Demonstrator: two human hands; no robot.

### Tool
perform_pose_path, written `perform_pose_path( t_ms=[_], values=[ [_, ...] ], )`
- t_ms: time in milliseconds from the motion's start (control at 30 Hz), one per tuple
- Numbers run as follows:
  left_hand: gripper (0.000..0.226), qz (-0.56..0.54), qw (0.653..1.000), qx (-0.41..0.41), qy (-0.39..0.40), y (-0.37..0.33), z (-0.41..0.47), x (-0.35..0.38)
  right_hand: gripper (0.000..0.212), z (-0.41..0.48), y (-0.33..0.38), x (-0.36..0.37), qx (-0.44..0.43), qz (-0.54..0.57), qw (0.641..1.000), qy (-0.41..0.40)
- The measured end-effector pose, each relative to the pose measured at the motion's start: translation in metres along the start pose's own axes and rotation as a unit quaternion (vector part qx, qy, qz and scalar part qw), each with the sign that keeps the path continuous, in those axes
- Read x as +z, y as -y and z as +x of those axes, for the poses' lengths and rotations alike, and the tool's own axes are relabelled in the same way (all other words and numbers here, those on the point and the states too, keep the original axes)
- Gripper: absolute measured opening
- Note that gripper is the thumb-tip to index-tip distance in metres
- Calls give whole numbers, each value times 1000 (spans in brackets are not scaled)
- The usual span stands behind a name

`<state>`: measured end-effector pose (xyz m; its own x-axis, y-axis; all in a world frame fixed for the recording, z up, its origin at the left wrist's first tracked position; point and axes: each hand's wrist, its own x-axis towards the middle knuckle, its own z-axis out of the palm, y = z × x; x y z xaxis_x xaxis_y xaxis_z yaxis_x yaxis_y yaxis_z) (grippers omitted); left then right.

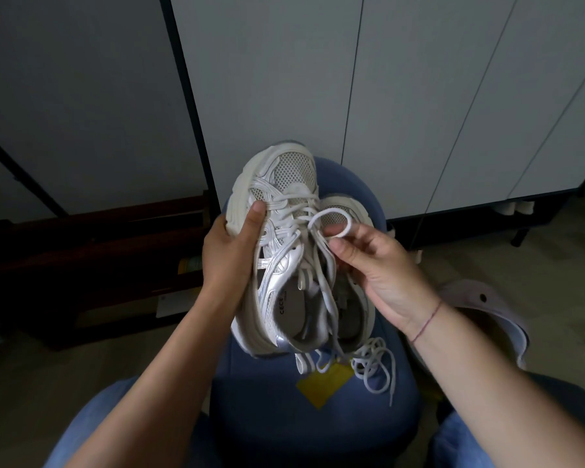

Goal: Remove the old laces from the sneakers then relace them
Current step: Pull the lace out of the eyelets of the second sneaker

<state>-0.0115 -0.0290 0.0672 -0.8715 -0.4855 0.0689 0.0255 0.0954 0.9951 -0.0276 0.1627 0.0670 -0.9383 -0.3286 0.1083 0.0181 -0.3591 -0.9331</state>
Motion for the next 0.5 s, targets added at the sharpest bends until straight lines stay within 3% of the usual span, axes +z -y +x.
perform_pose_path(
  t_ms=[100, 167, 267, 400, 500],
  values=[
    [67, -5, 1000, -3, 11, 2, -1, 2, 16, -2, -2, 6, -27, -31, 997, -62],
    [67, -2, 1000, -1, 18, 3, -2, 3, 9, -3, 0, 7, -23, -57, 995, -82],
    [70, -3, 1000, -1, 23, 3, -3, 4, 12, -2, 2, 6, 29, 42, 996, -73],
    [68, -1, 1000, 7, 26, 1, -3, 4, 23, 4, 19, -5, 107, 265, 956, -67],
    [56, 1, 999, 5, 32, 0, -4, 4, 27, 6, 22, -11, 106, 259, 954, -105]
  ],
)
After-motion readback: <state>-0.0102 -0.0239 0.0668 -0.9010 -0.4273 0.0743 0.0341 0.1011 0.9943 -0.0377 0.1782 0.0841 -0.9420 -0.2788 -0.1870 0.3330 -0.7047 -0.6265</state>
